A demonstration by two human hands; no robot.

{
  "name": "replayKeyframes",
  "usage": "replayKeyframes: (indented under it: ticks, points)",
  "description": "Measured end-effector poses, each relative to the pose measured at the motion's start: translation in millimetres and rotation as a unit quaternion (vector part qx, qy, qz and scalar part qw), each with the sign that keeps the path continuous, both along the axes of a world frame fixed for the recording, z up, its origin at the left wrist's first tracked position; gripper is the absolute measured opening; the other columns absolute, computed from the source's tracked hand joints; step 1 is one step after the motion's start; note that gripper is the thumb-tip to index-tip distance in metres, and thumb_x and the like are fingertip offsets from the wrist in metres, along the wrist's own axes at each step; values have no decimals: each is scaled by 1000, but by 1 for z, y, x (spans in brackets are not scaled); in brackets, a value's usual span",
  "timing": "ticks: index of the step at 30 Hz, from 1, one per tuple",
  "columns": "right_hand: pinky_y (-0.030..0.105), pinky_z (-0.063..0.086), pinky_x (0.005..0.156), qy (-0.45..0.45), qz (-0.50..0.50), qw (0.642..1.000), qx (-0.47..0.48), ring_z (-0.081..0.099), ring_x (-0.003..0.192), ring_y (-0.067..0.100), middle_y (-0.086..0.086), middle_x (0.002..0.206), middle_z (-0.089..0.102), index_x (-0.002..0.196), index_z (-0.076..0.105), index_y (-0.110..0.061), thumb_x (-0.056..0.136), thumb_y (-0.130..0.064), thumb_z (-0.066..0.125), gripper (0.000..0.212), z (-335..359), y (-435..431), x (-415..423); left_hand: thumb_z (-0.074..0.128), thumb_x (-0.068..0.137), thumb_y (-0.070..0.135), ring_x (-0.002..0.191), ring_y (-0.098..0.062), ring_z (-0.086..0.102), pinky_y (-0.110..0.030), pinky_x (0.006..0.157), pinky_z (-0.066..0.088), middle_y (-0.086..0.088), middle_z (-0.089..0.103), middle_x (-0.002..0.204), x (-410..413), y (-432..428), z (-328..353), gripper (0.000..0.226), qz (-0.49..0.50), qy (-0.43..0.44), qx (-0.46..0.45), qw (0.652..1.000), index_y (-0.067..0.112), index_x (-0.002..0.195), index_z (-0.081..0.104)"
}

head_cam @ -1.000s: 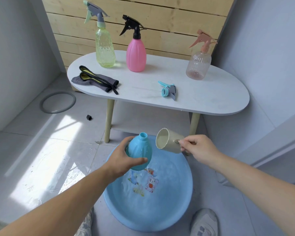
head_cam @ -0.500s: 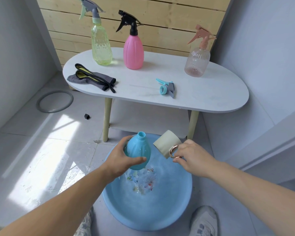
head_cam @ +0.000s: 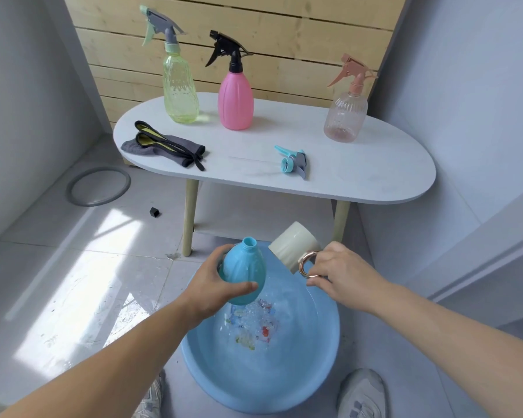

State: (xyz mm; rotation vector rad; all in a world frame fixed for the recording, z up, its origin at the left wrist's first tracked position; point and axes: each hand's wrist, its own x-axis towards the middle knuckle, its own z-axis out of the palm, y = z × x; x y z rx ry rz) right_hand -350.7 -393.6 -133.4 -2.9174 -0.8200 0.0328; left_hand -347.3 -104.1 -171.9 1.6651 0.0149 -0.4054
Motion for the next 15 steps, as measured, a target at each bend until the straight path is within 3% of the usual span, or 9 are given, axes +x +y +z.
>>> replayKeyframes:
  ticks: [3,6,9,15]
  points:
    - [17,38,75,-51,36,998,-22,56,75,18,-12,66,58,68,72,-26,86,-42,70,24,1,0,0,94,56,28,103,-20,72,-37,80,64,-2,68,118,-1,-1,1,81,1,-1,0,1000,40,127,57]
    - [18,40,77,-39,30,999,-5,54,79,19,-12,69,59,72,73,-24,87,-41,69,22,1,3,-2,95,53,31,103,-21,73,-39,81,65,-2,68,118,-1,-1,1,83,0,-1,-1,1000,41,127,57]
    - [22,41,81,27,-56,996,65,51,88,18,-12,78,58,83,74,-19,93,-37,63,23,10,5,-4,94,54,30,102,-22,74,-41,81,65,-3,69,118,0,-1,2,82,0,-4,0,1000,40,127,58]
    - [23,44,68,112,-227,938,238,57,69,6,-4,74,67,76,67,-25,94,-31,61,21,52,-6,-2,95,70,11,98,-19,73,-25,68,59,-3,68,117,3,-6,17,72,-2,-23,-18,1000,40,125,58]
